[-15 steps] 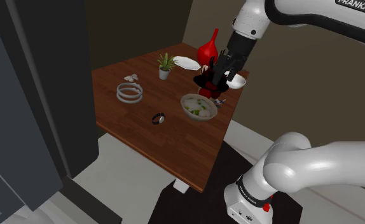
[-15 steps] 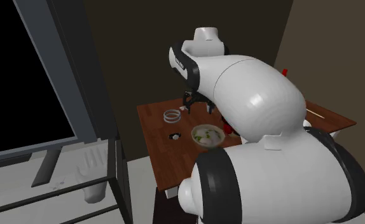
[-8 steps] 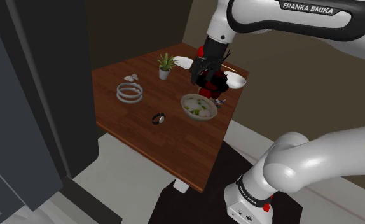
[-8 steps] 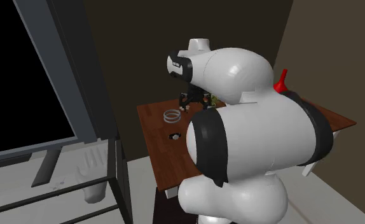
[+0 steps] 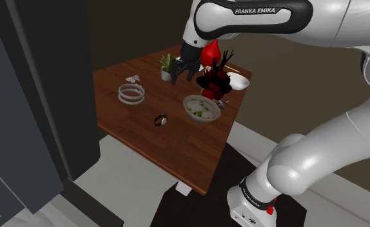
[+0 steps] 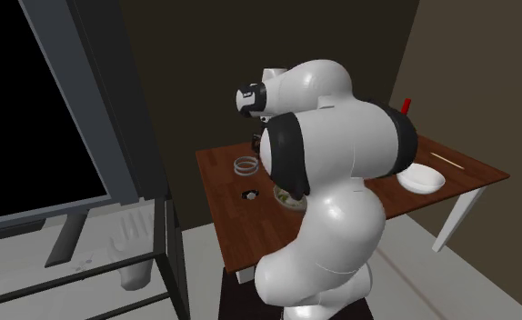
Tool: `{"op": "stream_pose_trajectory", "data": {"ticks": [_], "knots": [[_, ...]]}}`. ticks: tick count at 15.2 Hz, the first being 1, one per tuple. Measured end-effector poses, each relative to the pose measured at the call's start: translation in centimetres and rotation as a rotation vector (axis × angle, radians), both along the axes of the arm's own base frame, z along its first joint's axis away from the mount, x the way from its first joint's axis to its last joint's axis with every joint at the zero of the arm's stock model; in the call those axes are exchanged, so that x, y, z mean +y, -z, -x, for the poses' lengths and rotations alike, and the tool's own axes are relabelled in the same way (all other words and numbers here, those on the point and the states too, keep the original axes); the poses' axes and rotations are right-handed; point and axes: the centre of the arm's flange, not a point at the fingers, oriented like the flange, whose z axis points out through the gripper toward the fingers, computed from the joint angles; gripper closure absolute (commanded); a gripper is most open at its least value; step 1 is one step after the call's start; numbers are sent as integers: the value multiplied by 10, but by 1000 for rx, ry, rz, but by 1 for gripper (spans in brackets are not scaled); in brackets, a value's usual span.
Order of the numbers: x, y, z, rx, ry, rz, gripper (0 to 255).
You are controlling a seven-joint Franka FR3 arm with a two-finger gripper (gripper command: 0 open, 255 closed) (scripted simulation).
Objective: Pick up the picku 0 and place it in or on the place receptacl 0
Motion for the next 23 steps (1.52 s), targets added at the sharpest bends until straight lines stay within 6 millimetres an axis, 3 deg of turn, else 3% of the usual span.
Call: {"op": "stream_pose_trajectory", "data": {"ticks": [16,23], "knots": [[42,96,-183,-20,-25,-13,0],[44,130,-195,-21,-27,-14,0]]}}
